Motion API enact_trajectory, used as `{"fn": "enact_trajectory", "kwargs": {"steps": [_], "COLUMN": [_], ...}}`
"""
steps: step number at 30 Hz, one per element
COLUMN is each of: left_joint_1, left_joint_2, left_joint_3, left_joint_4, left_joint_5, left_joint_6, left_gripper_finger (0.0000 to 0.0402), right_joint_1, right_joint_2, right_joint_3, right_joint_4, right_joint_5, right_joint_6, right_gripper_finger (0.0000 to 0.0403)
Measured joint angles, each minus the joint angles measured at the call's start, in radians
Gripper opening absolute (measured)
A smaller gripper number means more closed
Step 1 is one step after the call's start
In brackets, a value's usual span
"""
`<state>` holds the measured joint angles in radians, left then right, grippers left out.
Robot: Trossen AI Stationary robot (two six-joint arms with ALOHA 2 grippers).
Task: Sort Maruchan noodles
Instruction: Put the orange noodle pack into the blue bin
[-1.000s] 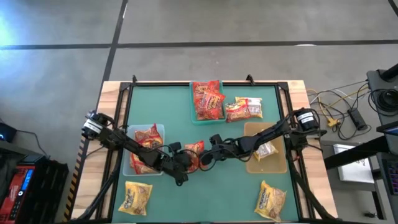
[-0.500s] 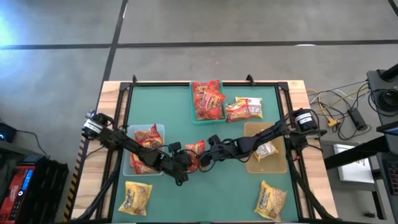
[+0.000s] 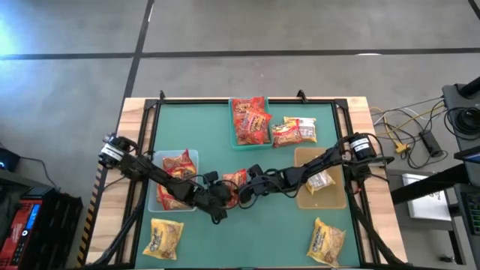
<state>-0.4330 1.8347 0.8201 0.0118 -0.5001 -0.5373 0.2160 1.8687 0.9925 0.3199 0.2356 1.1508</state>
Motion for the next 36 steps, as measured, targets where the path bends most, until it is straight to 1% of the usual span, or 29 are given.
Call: {"fn": "enact_trajectory", "kwargs": {"steps": [4,6,9,19,22,25,29,32,36], "left_joint_1": [0.000,-0.001,0.000,0.001,0.000,-0.008,-0.033,-0.043,-0.043], "left_joint_2": [-0.002,-0.009,-0.019,-0.042,-0.087,-0.154,-0.245,-0.294,-0.334], "left_joint_3": [0.002,0.009,0.021,0.030,0.032,0.032,0.032,0.032,0.025], "left_joint_4": [0.016,0.021,0.013,0.011,-0.051,-0.157,-0.299,-0.378,-0.419], "left_joint_5": [-0.029,-0.044,-0.062,-0.084,-0.089,-0.170,-0.293,-0.326,-0.332], "left_joint_6": [-0.011,-0.023,-0.007,-0.004,-0.007,-0.057,-0.124,-0.162,-0.164], "left_gripper_finger": [0.0102,0.0102,0.0102,0.0102,0.0102,0.0102,0.0102,0.0102,0.0102], "right_joint_1": [-0.001,-0.001,-0.001,-0.001,-0.001,-0.001,-0.012,-0.027,-0.065], "right_joint_2": [0.000,0.000,0.000,0.000,-0.003,-0.011,-0.018,-0.026,-0.063], "right_joint_3": [0.000,0.000,0.000,0.000,0.000,0.000,0.000,0.000,0.000], "right_joint_4": [-0.003,-0.011,-0.020,-0.030,-0.029,-0.029,-0.033,-0.047,-0.113], "right_joint_5": [0.001,0.001,0.001,0.000,0.000,-0.005,-0.022,-0.049,-0.059], "right_joint_6": [0.000,-0.002,-0.013,-0.058,-0.083,-0.114,-0.141,-0.149,-0.179], "right_gripper_finger": [0.0322,0.0309,0.0278,0.0153,0.0127,0.0112,0.0106,0.0106,0.0105]}}
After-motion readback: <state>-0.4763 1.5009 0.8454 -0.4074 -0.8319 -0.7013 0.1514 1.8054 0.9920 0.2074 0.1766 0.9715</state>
